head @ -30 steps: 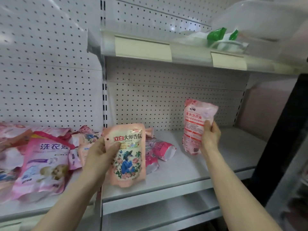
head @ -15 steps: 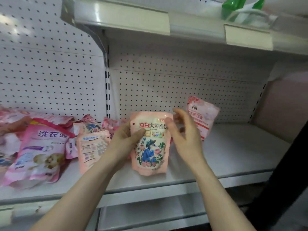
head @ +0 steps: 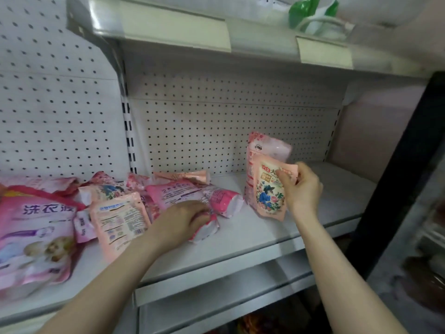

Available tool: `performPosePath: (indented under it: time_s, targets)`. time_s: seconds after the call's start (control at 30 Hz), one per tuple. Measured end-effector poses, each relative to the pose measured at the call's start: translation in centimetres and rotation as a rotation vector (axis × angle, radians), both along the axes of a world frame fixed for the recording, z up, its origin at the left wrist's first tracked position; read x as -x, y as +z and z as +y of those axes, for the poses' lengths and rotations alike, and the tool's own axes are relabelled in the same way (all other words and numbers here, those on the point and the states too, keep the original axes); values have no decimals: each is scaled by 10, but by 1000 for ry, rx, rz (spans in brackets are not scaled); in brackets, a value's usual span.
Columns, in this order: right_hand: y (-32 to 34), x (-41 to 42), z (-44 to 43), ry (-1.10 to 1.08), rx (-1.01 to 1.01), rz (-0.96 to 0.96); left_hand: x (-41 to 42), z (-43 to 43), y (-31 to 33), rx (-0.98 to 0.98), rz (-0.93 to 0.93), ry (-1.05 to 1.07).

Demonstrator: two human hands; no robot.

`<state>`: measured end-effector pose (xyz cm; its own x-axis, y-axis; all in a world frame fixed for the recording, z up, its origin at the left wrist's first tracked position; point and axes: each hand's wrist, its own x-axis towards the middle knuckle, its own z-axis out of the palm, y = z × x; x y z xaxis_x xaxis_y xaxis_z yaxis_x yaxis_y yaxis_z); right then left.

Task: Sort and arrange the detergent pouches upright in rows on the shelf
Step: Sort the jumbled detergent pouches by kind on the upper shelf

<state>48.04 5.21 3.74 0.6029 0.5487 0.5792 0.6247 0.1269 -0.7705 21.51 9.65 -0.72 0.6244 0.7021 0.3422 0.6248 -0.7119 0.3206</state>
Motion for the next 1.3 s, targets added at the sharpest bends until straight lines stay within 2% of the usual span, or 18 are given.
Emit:
performPosePath:
  time_s: [0.1,0.17,0.27,0.33,0.4,0.53,0.7,0.8,0.87,0.93,1.0,1.03,1.1,1.13,1.17,1.23,1.3]
  targets:
    - [-17,5,2,16,28,60,9,1,-5,-11,9,8]
    - [-15,11,-1,-33,-9,5,16,0,-6,-24,38,24]
    - [1,32,-4,-129,-152,-323,26,-5,-10,-43,53,52]
    - [12,55,3,-65,-190,-474,34,-11,-8,-50,42,67]
    - [15,74,21,106,-93,-549,41,-18,-5,-64,41,76]
    - [7,105,80,360,355,-606,59,-25,-5,-64,26,116]
    - [-1,137,163,420,593,-684,76,-25,-5,-20,-35,172]
    - [-13,154,198,430,758,-820,76,-24,-6,19,-89,187]
    - [-17,159,206,361,747,-858,76,-23,-6,46,-117,184]
    - [-8,154,206,324,623,-750,77,-23,-5,60,-112,173]
    - [6,142,195,384,483,-515,76,-23,-3,43,-109,171]
    - [13,136,186,471,409,-325,74,-21,-2,13,-129,195]
    - [24,128,155,739,275,206,69,-14,5,-35,-255,300]
    - [28,126,138,857,235,431,65,-8,10,-3,-372,351]
    - [31,124,122,937,218,569,61,-3,17,81,-496,372]
    - [32,123,95,1002,224,668,51,8,29,315,-662,318]
    - [27,122,78,1018,245,700,41,13,32,449,-761,218]
